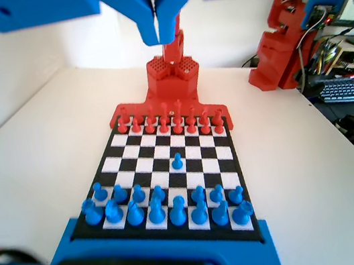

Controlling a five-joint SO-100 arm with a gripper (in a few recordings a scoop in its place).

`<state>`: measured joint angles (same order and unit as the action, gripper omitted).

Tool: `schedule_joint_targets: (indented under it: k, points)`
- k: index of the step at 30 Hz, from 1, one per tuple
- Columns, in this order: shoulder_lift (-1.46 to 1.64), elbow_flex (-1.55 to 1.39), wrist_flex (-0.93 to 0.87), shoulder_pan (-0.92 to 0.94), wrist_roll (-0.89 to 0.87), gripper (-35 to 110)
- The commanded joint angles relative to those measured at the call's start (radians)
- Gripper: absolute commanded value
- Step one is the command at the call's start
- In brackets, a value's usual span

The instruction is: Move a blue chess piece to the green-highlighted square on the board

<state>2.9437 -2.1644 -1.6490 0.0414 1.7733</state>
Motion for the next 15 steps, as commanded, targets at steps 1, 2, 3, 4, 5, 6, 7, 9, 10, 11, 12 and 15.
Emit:
schedule_joint_targets:
  k: [1,2,3,4,5,6,7,9,10,11,12,15]
  points:
    - [0.058,-0.011,0.061,0.017,0.003,1]
    - [0.061,-0.011,0.063,0.018,0.003,1]
    - [0.063,-0.011,0.063,0.02,0.003,1]
    - [0.063,-0.011,0.063,0.02,0.002,1]
    - [0.063,-0.011,0.064,0.02,0.002,1]
    - [0.063,-0.011,0.064,0.02,0.002,1]
    - [0.064,-0.011,0.064,0.021,0.002,1]
    - [0.064,-0.012,0.064,0.023,0.0,1]
    - [0.064,-0.012,0.066,0.023,0.0,1]
    - [0.066,-0.012,0.066,0.02,0.0,1]
    - [0.066,-0.012,0.066,0.02,0.002,1]
    - [0.067,-0.012,0.066,0.017,0.003,1]
